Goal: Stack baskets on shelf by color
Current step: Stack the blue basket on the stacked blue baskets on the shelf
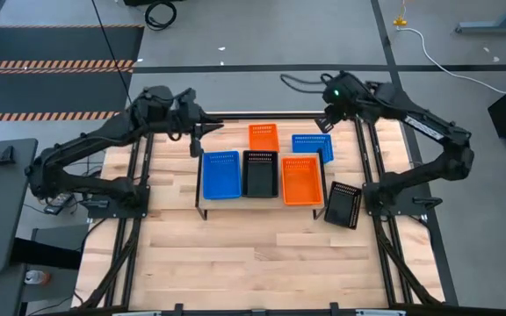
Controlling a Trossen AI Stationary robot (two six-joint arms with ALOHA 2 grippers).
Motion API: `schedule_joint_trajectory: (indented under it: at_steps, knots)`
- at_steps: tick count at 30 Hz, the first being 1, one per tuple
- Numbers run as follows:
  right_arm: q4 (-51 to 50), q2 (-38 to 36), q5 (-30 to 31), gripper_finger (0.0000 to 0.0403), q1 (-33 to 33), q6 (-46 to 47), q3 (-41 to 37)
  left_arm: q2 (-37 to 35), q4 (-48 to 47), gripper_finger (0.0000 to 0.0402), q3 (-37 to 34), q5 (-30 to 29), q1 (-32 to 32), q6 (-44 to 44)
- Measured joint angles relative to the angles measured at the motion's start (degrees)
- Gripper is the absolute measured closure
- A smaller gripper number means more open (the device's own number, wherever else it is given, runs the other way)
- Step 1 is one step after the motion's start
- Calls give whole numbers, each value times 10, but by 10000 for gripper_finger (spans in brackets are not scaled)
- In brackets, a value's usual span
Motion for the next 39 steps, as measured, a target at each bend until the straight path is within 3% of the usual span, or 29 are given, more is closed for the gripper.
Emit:
schedule_joint_trajectory:
  at_steps: [5,14,20,25,36,39]
  knots:
    - [-14,49,-70,289,-76,-11,0,-8,104,351,-89,82,50,1]
    - [-10,114,-133,266,-146,-4,0,-40,180,357,-178,89,98,-5]
    - [-36,166,-177,217,-181,-12,0,-63,154,359,-181,137,115,-25]
    - [-74,193,-198,189,-191,-10,-4,-65,120,362,-180,142,114,-30]
    - [-35,214,-170,197,-161,53,-83,-63,41,363,-180,158,78,-24]
    - [-23,214,-166,197,-160,55,-108,-63,57,363,-201,159,57,-21]
